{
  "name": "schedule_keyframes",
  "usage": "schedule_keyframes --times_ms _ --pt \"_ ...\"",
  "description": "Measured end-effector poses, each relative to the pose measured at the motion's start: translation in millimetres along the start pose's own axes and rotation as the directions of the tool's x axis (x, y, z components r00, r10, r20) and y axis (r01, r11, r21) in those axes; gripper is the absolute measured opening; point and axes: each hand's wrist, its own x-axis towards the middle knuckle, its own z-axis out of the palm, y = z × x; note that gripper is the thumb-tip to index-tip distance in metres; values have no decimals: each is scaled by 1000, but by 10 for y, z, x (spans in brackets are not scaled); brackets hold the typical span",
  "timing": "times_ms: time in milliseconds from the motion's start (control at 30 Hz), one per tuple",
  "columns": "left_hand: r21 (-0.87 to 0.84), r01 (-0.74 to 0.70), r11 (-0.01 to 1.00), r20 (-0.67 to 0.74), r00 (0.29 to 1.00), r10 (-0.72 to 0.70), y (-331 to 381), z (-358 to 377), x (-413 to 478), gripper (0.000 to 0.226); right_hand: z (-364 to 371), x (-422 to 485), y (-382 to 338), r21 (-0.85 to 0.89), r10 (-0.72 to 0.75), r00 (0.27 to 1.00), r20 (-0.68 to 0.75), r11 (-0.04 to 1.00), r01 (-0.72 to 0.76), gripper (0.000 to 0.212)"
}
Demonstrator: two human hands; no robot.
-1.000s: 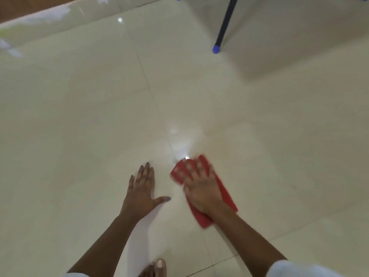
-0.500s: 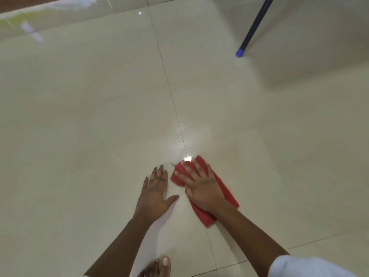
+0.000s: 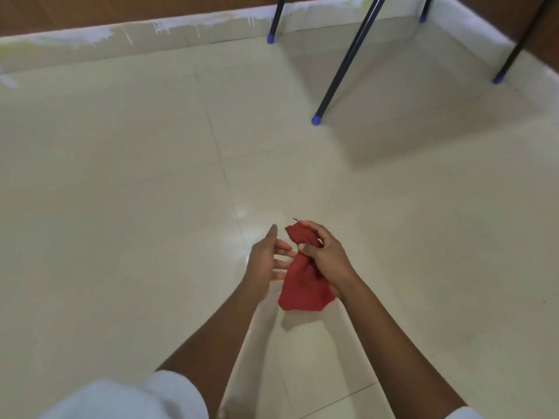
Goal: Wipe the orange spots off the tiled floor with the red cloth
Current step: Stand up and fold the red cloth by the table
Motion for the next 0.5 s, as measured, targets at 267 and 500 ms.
schedule_keyframes --times_ms 267,500 --pt "-29 31 999 471 882 -13 1307 362 -403 38 -520 -335 -1469 392 60 998 -29 919 -44 65" --pt "-227 27 974 450 889 80 2616 407 -1441 26 -706 -1039 -2796 335 152 985 -82 935 -117 28"
